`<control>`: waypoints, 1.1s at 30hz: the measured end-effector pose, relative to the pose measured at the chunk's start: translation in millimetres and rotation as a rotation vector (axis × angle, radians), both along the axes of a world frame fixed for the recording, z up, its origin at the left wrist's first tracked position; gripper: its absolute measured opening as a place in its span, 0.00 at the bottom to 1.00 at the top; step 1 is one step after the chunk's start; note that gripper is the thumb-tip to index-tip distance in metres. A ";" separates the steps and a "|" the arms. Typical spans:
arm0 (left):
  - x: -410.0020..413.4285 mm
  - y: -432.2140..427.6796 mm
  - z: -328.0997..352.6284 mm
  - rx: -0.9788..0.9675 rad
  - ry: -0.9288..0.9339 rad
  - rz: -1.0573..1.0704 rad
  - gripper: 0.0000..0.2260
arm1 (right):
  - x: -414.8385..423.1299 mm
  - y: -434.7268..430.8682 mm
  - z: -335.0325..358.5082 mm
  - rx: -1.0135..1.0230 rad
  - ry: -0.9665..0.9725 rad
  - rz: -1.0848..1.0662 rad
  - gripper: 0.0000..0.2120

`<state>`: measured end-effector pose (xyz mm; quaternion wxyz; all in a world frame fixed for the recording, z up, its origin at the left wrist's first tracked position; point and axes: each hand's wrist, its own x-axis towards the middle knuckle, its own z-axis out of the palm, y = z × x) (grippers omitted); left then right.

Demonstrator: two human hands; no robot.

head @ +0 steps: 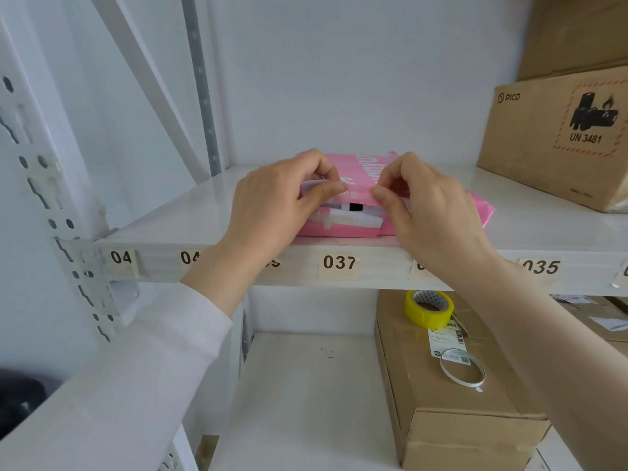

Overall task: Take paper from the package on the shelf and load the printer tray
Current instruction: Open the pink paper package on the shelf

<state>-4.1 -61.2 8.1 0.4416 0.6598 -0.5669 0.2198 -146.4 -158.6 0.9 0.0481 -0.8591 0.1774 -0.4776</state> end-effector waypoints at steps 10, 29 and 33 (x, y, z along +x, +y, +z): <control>21.4 29.2 0.7 0.158 0.176 -0.307 0.11 | -2.0 1.1 4.1 0.127 0.025 0.083 0.05; 27.9 32.0 -12.9 -0.051 0.157 -0.206 0.11 | 30.6 13.5 -12.0 -0.278 -0.070 0.072 0.08; 29.6 35.5 -23.3 -0.123 -0.183 -0.168 0.05 | 33.2 16.5 -9.6 -0.168 -0.051 0.143 0.08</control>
